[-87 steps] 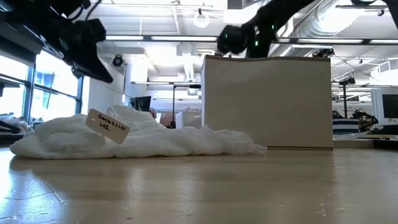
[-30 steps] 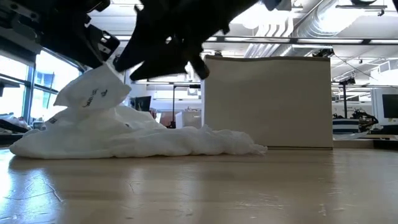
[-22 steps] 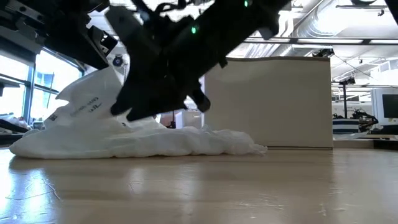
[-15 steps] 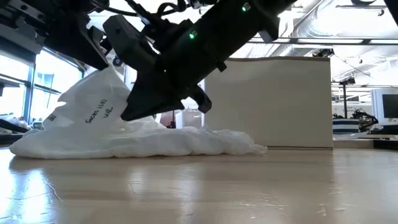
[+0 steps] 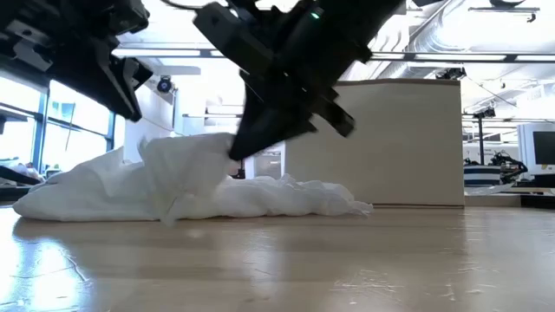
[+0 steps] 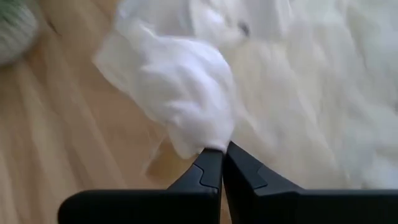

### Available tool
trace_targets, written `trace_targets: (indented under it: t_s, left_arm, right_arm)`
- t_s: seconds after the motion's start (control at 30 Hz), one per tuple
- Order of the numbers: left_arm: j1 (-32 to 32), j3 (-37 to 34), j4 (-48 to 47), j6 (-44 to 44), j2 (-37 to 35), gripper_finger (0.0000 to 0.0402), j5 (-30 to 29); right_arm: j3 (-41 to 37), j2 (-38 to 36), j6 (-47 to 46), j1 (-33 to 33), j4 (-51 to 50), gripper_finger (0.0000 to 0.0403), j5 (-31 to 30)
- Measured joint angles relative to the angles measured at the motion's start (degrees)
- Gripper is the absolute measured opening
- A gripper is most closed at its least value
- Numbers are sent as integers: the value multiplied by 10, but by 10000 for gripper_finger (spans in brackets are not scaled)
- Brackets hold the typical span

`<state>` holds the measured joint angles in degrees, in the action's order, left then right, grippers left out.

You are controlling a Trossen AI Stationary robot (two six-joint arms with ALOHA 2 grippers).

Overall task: Sort clothes
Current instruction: Put the white sock into the laundry bin

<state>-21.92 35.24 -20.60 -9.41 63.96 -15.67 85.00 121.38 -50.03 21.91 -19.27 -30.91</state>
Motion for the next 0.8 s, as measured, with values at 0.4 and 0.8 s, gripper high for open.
trace_targets:
  t_s: [0.4, 0.8]
  left_arm:
    - [56, -94, 69, -32, 37, 130, -27]
    - [91, -155, 49, -127, 50, 94, -44]
  right_arm:
    - [0, 1, -57, 17, -55, 0, 27]
    - [0, 1, -266, 73, -308, 0, 122]
